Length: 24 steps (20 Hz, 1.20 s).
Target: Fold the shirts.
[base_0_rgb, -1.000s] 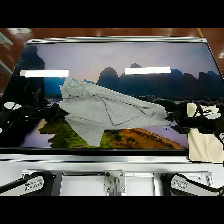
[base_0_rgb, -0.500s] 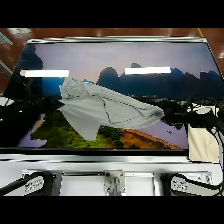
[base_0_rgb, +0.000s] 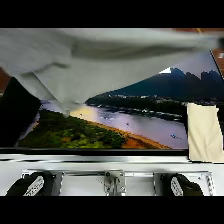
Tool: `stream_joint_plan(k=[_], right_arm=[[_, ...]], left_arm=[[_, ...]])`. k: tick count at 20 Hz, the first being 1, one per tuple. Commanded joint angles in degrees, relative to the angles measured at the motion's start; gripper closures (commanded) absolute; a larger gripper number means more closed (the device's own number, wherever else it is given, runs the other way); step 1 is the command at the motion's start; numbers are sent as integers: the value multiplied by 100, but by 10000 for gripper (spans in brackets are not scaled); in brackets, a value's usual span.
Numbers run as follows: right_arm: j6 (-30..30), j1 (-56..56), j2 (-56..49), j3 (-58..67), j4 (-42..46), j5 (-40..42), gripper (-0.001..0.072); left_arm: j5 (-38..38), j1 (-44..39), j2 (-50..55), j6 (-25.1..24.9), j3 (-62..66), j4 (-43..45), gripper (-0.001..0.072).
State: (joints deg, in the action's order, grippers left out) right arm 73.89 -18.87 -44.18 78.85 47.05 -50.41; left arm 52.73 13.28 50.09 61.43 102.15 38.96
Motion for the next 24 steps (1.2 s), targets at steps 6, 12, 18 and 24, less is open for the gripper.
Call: stream_joint_plan(k=[6,12,18,24], right_arm=[[1309,7,1711,1071,1600,616,657],[1311,7,1733,1670,2583,-1019,657],[1296,4,1453,1998,3495,-3106,657],[938,7,-575,1342,2817,-4207,658]], left_arm=[[153,2,-1054,1134,1349,1985,671],[1974,4,-1134,1641,1344,2319,671],[3681,4,-1047,2081,1158,3126,671],[3558,2,-350,2028,-894,3757,670]])
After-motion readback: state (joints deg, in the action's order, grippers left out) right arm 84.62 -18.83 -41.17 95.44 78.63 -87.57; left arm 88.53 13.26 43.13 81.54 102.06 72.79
